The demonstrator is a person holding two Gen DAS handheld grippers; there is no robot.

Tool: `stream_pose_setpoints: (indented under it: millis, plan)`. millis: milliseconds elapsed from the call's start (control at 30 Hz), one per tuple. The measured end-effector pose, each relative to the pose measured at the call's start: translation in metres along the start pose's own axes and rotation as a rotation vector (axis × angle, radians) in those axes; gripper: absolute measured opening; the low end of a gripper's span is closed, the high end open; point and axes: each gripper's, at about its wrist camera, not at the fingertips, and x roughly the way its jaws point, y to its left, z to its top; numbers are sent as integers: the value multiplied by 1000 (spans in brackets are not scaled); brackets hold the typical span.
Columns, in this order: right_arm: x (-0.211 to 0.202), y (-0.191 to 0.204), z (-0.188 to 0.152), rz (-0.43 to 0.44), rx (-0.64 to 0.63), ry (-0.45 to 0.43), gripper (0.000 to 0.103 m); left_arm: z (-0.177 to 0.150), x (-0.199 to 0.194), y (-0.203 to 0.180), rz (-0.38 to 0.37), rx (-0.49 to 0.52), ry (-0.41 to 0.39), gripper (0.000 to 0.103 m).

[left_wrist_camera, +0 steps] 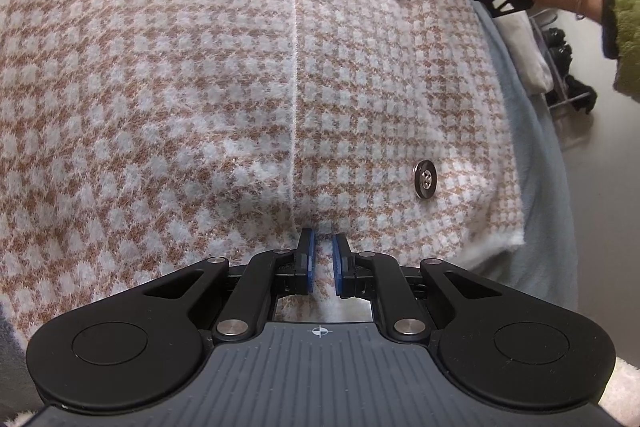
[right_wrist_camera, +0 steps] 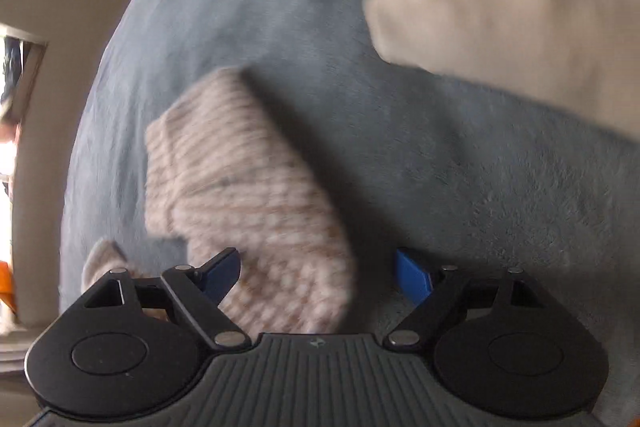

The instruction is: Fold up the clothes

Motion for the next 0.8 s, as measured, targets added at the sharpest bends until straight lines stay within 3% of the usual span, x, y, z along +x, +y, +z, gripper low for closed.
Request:
stream_pose_setpoints:
  millis: [33, 100, 133, 200, 267, 333, 433, 600, 700, 800]
  plan:
    - [4, 0, -1, 19, -11, 0, 98, 0, 1, 0, 5, -2, 3, 11]
    - [12, 1, -2, 57, -34, 1, 95, 1, 3, -1, 14, -9, 8, 11]
    - [16, 1, -3, 77, -45, 2, 80, 2, 4, -2, 20, -14, 13, 11]
    - [24, 1, -4, 115, -67, 2, 67, 3, 5, -5, 36, -17, 20, 11]
    - [26, 10, -3, 122, -132, -4, 35, 4, 6, -8, 52, -18, 28, 11]
    - [14, 16, 4, 152, -187, -38, 14, 5, 7, -10, 62, -21, 36, 11]
    - [-11, 26, 14, 197, -267, -108, 11, 7, 7, -10, 74, -24, 50, 11]
    - [-96, 24, 44, 195, -324, -351, 9, 13, 8, -8, 83, -18, 78, 11]
    - [-127, 4, 53, 133, -323, -444, 9, 16, 9, -7, 88, -14, 93, 11]
    - [-126, -31, 56, 12, -296, -461, 8, 17, 9, -7, 95, -13, 98, 11]
